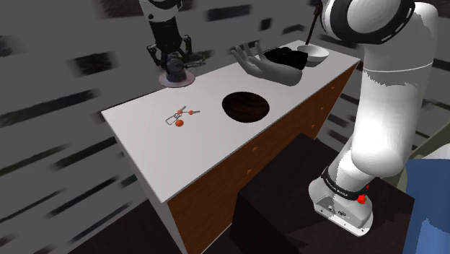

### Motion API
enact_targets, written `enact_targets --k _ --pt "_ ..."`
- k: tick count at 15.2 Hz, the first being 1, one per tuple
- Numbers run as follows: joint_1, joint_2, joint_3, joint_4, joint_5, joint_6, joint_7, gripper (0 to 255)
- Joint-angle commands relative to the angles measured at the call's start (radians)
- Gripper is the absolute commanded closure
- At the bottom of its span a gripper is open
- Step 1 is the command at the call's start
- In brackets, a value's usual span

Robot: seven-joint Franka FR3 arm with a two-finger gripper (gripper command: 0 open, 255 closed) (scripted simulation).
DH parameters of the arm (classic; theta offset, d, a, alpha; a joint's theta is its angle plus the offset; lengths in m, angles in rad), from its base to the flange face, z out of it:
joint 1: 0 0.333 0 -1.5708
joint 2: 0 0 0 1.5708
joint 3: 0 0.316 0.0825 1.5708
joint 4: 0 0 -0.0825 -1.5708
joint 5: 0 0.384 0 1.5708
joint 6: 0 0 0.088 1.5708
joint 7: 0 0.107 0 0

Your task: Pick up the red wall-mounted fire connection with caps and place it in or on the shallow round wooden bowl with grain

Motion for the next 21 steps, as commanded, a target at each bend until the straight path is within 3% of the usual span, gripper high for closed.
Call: enact_targets --k 1,5,10,21 --pt "0.004 0.006 0.000 0.034 -0.002 -0.028 -0.006 255" --pt "-0.075 -0.203 0.009 -0.243 0.077 0.062 -0.037 255" --pt "-0.127 -0.439 -0.009 -0.509 0.173 0.126 -0.107 255" --pt "-0.121 -0.898 -0.118 -0.928 0.303 0.127 -0.271 255"
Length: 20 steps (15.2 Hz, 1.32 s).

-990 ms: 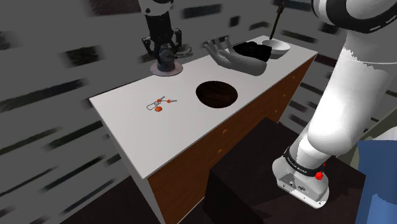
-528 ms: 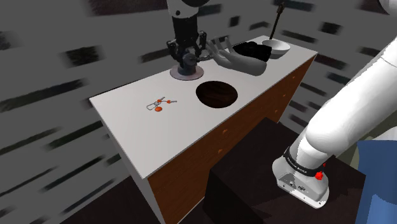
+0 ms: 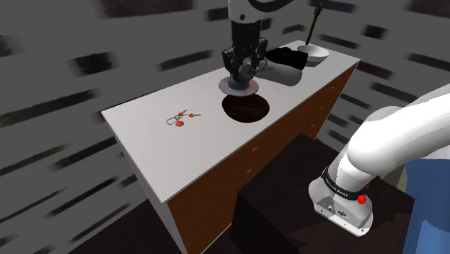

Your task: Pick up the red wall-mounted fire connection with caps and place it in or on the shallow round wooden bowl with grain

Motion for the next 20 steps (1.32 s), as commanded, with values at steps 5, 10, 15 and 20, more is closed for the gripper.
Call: enact_targets --k 5,10,15,20 --pt "0.006 -0.040 -0.008 -0.101 0.009 0.063 -0.008 255" --pt "0.008 -0.033 -0.001 -0.162 0.010 0.130 0.001 255" --pt "0.009 -0.020 0.007 -0.219 0.011 0.200 0.011 255" --pt "0.009 -0.017 0.009 -0.229 0.010 0.212 0.012 255"
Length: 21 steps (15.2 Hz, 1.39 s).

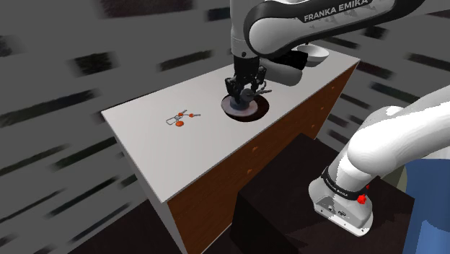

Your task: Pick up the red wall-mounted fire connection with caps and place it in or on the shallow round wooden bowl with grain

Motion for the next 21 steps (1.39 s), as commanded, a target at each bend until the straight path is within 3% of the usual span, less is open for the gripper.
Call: enact_targets --k 1,4,5,10,14,21 --pt "-0.001 0.001 0.000 -0.002 -0.001 0.000 0.000 255" --pt "-0.001 0.001 0.000 -0.002 -0.001 0.000 0.000 255" --pt "-0.002 0.002 0.000 -0.002 -0.001 0.001 0.000 0" --pt "-0.001 0.001 0.000 -0.002 -0.001 0.000 0.000 0" --pt "0.001 -0.014 -0.003 0.114 0.003 -0.131 -0.003 0" --pt "0.001 -0.014 -0.003 0.114 0.003 -0.131 -0.003 0"
